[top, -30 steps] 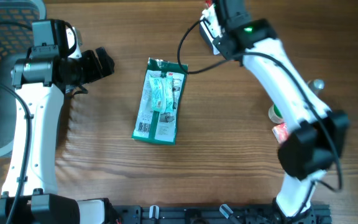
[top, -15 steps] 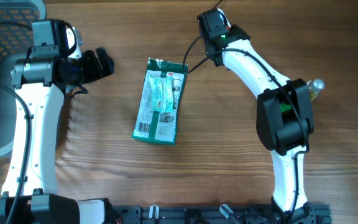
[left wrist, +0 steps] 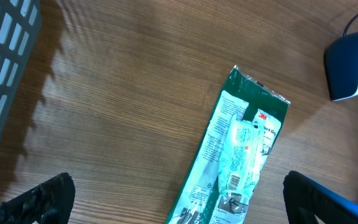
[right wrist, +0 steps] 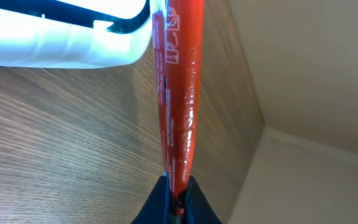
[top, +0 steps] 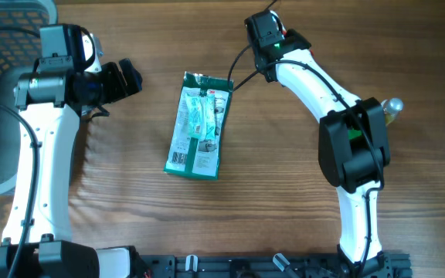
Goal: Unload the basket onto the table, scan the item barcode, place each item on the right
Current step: 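Lower the red tube onto the table right of the packet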
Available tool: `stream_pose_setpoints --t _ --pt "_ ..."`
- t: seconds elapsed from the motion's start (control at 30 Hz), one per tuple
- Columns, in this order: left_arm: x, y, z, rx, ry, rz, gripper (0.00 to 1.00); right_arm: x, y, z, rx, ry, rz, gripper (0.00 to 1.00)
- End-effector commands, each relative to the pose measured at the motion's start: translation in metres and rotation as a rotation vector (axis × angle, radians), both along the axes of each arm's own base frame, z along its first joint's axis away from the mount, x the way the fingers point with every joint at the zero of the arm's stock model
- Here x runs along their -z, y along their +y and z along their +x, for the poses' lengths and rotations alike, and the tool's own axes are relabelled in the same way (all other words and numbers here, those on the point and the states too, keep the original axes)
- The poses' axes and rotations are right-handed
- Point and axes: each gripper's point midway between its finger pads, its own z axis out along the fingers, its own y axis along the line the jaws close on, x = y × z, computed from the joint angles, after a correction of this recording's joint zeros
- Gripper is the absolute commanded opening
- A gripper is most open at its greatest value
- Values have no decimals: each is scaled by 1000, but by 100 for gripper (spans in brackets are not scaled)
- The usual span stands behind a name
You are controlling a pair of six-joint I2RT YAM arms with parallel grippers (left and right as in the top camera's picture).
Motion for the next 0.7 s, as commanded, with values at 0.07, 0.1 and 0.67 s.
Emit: stream_pose_setpoints --t 0.07,0.1,0.67 --pt "-4 5 1 -8 -10 11 100 2 10 -1 -32 21 9 4" --pt "-4 5 1 -8 -10 11 100 2 9 -2 -31 25 4 4" --pt "-4 5 1 -8 -10 12 100 -103 50 -120 194 112 787 4"
